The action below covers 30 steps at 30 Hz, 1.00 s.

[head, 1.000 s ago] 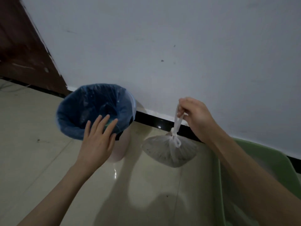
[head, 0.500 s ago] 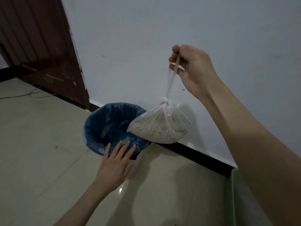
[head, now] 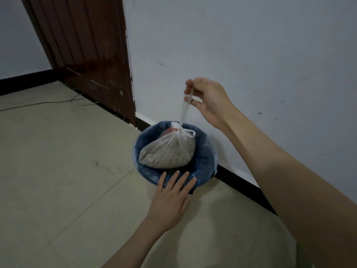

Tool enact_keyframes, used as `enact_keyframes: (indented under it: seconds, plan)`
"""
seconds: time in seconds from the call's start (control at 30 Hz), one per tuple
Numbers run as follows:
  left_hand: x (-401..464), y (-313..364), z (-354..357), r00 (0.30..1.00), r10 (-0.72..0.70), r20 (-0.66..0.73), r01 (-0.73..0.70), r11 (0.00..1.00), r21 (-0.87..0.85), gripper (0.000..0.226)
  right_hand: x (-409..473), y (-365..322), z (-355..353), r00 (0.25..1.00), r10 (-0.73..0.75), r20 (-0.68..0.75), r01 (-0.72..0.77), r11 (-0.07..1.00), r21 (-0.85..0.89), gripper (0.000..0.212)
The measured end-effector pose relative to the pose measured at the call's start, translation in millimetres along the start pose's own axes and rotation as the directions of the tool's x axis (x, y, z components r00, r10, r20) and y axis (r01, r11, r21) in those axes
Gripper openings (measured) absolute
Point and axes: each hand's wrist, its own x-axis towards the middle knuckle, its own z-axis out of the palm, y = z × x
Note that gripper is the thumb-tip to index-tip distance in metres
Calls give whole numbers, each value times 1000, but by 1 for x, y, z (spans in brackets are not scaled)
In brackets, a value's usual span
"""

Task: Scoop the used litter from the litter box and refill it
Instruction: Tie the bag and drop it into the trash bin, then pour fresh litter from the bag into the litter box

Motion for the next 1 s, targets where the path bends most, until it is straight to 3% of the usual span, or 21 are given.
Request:
enact_keyframes:
  seconds: [0.13, 0.53, 0.63, 0.77, 0.87, 0.9, 1.0]
  plan:
    - [-6, -2, 4, 1000, 15, -15, -15, 1000, 1, 47, 9, 32, -4, 990, 121, -76, -123, 992, -20, 27]
    - [0, -3, 2, 1000, 10, -9, -10, 1000, 17, 48, -6, 128, -38, 883, 468, -37, -456, 837, -303, 23]
    - [0, -3, 1, 1000, 13, 3, -13, 999, 46, 48, -10, 136, -53, 864, 500, -52, -494, 824, -276, 27]
    - [0, -2, -5, 992, -27, 123, 18, 997, 73, 52, -19, 118, -70, 877, 471, -98, -466, 782, -414, 35]
    - [7, -1, -23, 949, -46, 311, 26, 997, 70, 55, -39, 84, -88, 940, 331, -78, -300, 699, -649, 38]
    - [10, -1, -30, 924, -42, 379, 21, 998, 60, 55, -50, 72, -97, 954, 297, -36, -223, 629, -745, 39]
    - [22, 11, -72, 766, -136, 629, 137, 990, 47, 58, -88, 35, -129, 952, 300, 61, -87, 457, -885, 53]
